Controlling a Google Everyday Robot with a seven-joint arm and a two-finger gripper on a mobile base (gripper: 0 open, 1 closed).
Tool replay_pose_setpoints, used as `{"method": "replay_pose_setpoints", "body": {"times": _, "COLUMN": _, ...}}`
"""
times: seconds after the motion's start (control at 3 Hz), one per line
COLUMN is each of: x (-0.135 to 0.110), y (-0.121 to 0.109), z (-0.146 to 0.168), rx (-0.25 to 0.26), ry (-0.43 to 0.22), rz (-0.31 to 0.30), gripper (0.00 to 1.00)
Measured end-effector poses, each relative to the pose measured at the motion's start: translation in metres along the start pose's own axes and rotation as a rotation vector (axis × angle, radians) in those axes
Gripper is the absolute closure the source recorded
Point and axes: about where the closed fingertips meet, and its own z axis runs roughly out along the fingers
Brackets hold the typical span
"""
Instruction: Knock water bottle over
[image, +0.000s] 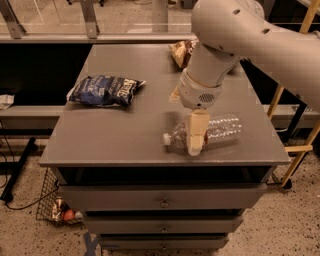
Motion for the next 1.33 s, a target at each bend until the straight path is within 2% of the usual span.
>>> {"method": "replay_pose_setpoints", "body": {"times": 0.33, "x": 0.000, "y": 0.000, "z": 0.000, "rx": 0.000, "ry": 0.000, "rz": 0.000, "gripper": 0.00}}
{"method": "replay_pose_setpoints", "body": {"times": 0.67, "x": 0.007, "y": 0.002, "z": -0.012, "rx": 0.025, "ry": 0.016, "rz": 0.012, "gripper": 0.00}}
{"method": "replay_pose_setpoints", "body": {"times": 1.0, "x": 0.028, "y": 0.007, "z": -0.045, "rx": 0.075, "ry": 0.066, "rz": 0.051, "gripper": 0.00}}
{"method": "replay_pose_setpoints", "body": {"times": 1.33, "x": 0.060, "y": 0.017, "z": -0.095, "rx": 0.149, "ry": 0.140, "rz": 0.120, "gripper": 0.00}}
